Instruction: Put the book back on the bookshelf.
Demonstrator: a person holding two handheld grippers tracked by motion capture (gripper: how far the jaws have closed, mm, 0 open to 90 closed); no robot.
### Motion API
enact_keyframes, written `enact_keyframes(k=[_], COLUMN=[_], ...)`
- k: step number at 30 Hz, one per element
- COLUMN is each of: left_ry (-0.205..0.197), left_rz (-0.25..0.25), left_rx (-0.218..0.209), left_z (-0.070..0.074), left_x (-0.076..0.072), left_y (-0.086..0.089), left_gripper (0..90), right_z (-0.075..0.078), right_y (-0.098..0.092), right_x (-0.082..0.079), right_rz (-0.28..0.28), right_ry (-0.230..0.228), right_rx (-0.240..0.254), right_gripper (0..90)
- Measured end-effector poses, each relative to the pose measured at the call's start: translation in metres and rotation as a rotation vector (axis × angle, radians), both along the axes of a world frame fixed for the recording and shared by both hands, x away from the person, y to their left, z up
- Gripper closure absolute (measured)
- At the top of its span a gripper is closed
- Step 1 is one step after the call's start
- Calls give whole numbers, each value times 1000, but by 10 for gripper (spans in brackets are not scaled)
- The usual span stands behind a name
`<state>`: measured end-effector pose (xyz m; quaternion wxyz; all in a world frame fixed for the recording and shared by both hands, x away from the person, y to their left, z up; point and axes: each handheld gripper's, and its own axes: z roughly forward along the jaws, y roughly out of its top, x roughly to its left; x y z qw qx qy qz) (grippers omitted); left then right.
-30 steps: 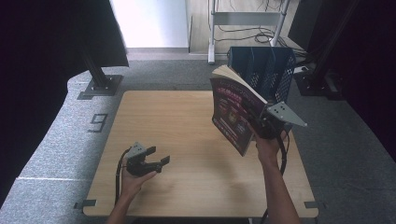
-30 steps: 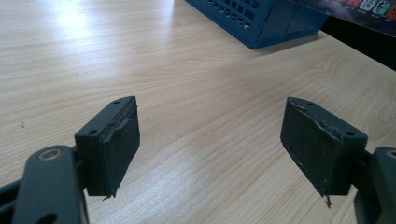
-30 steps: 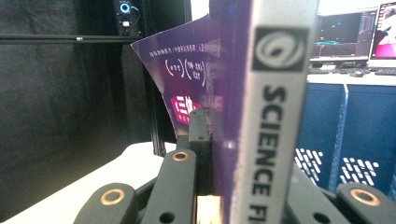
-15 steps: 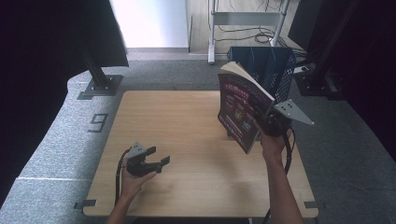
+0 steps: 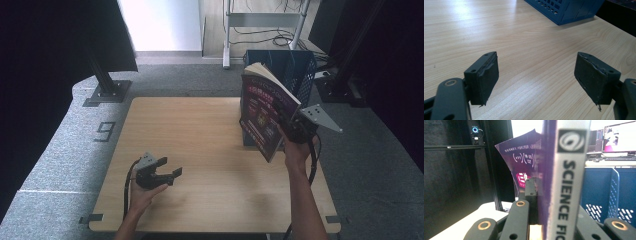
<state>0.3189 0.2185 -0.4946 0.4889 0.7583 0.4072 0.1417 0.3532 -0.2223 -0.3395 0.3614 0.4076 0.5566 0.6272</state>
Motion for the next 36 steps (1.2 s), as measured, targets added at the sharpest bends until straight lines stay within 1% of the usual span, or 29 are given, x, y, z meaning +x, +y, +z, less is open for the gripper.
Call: enact_keyframes(k=[9, 15, 27, 30, 36], left_ry=[1, 2, 2, 2, 2], left_rz=[-1, -1, -2, 1, 1], left_rx=[1, 1, 0, -2, -7], left_z=[0, 0, 0, 0, 0], left_x=[0, 0, 0, 0, -1], left_y=[0, 0, 0, 0, 0], left_gripper=[197, 197, 197, 197, 197], right_z=[0, -1, -5, -2, 0], right_y=[-6, -10, -9, -7, -5], right_x=[3, 7, 15, 20, 27], right_rz=[-29, -52, -75, -86, -96], right_ry=[0, 9, 16, 14, 18], right_rx=[5, 14, 15, 2, 1], right_gripper=[818, 818, 818, 818, 818])
